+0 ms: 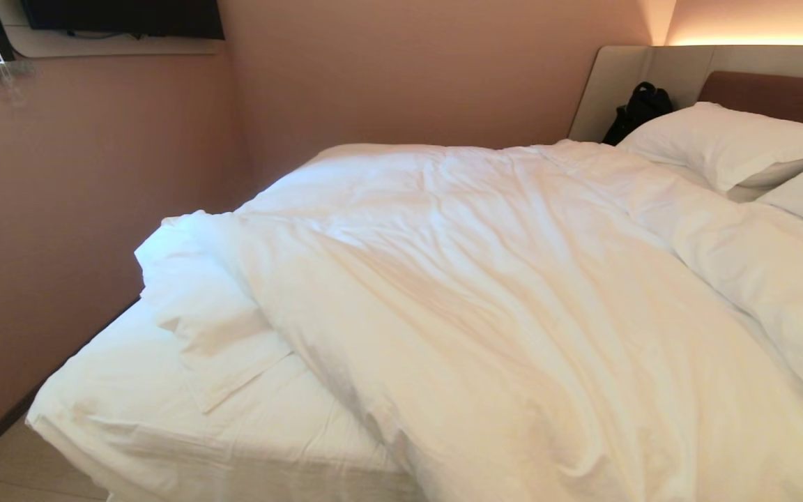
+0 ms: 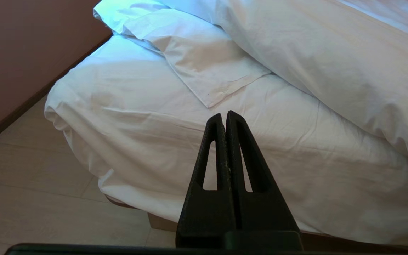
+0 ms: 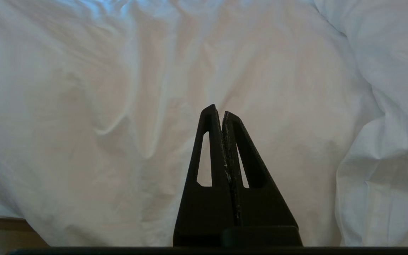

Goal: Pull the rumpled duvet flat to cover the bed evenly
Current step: Hold the folded corner of the quilt

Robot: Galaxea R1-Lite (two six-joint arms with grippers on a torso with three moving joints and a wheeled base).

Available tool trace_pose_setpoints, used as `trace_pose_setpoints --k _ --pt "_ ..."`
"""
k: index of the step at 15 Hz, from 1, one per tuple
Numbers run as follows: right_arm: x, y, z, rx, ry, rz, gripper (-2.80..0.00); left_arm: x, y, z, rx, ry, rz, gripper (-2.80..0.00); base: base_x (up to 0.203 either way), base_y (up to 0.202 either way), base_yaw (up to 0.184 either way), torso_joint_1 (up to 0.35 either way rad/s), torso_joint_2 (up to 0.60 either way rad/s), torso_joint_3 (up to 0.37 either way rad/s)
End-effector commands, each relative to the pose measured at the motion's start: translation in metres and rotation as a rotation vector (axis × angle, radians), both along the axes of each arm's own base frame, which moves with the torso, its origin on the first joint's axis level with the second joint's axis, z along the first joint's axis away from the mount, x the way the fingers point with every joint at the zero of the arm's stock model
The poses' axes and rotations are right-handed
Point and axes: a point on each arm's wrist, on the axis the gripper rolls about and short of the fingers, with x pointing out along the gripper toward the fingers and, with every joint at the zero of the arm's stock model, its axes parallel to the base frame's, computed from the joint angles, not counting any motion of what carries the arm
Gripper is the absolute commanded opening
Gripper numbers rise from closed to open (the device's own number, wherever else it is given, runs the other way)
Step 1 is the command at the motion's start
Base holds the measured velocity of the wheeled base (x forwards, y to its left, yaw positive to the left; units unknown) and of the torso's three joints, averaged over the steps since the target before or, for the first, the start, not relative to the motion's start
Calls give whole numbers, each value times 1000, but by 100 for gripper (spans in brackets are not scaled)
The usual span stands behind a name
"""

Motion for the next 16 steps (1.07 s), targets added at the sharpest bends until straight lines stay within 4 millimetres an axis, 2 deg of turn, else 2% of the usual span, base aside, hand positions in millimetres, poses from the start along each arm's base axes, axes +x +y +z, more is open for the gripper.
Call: trace_pose_setpoints --k 1,11,13,16 --pt "0 0 0 11 1 0 -280 0 0 0 -1 -1 1 -280 0 0 0 0 0 0" --pt "0 0 0 11 1 0 -280 0 0 0 -34 -6 15 -280 0 0 0 0 0 0" --pt "0 0 0 11 1 0 -280 0 0 1 -33 -8 15 -280 6 61 -11 2 2 1" --pt "0 0 0 11 1 0 -280 0 0 1 -33 -9 15 -280 1 175 -3 6 4 1"
